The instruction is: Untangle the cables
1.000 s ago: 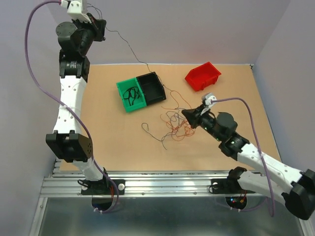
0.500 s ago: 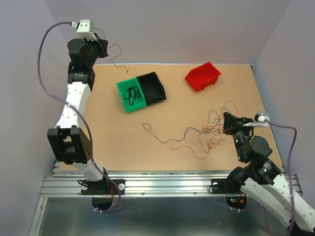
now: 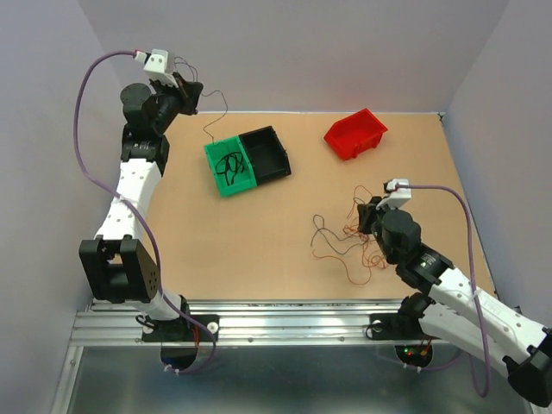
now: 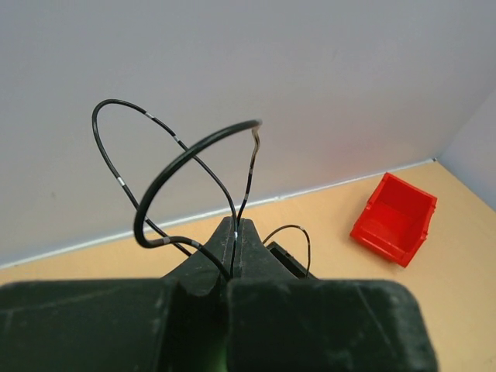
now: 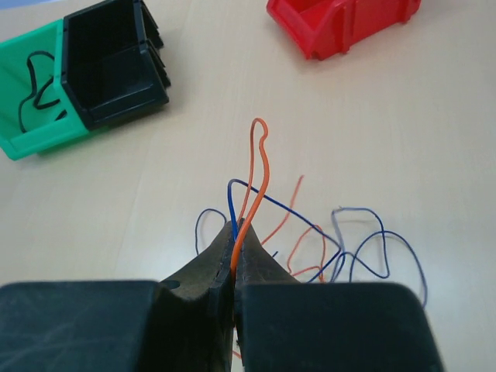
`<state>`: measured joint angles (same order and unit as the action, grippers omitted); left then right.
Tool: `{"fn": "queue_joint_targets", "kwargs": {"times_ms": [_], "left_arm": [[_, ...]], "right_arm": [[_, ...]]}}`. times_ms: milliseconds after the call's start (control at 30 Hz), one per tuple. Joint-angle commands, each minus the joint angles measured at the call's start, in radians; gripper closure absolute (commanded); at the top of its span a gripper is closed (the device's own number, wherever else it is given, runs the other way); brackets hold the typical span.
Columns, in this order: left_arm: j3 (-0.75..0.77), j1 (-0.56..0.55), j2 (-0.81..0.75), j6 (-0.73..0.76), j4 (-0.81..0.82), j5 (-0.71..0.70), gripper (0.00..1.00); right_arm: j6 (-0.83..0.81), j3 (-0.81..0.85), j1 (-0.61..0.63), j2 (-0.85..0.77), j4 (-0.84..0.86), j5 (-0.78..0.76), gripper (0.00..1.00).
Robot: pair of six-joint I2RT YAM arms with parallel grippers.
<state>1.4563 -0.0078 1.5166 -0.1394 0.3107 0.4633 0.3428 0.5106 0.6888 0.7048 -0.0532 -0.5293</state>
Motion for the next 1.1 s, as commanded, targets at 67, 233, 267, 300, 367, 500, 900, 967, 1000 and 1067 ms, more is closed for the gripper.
{"fn": "queue_joint_targets", "kwargs": {"times_ms": [67,233,267,300,367,500,900,967,1000,1067], "left_arm": [[-0.14,-0.055,-0.047,0.069,0.108,-0.005,1.0],[-0.168,-0.075,0.028,0.116,0.125,-0.041,1.0],[-0.175,-0.075,0.037,0.126,0.126,-0.057,1.0],[-0.189,-0.077,0.051,0.135,0.133,-0.069,1.0],[-0.238,-0.077,0.057,0.175,0.171,-0.092,1.0],[-0.319,-0.086,0.053,0.253,0.215,-0.179,1.0],[-0.421,-0.236,0.113,0.484,0.246,-0.511,1.0],[-0.418,-0.27,0.114,0.494,0.235,-0.526,1.0],[-0.407,-0.276,0.125,0.492,0.223,-0.532,1.0],[-0.339,-0.282,0.152,0.483,0.142,-0.569,1.0]], "right_arm": [[-0.028,0.04,0.0,0.062,0.173,0.068,0.99],[-0.03,0.036,0.002,0.078,0.202,0.091,1.0],[-0.031,0.035,0.002,0.079,0.207,0.094,0.99],[-0.031,0.032,0.002,0.073,0.208,0.097,0.99],[-0.034,0.026,0.002,0.064,0.211,0.095,0.99],[-0.037,0.016,0.0,0.036,0.213,0.097,0.99],[-0.039,0.02,0.003,0.054,0.217,0.127,1.0],[-0.037,0.025,0.002,0.062,0.222,0.135,0.99],[-0.037,0.025,0.0,0.067,0.223,0.137,0.99],[-0.036,0.028,0.002,0.077,0.228,0.143,0.99]]}}
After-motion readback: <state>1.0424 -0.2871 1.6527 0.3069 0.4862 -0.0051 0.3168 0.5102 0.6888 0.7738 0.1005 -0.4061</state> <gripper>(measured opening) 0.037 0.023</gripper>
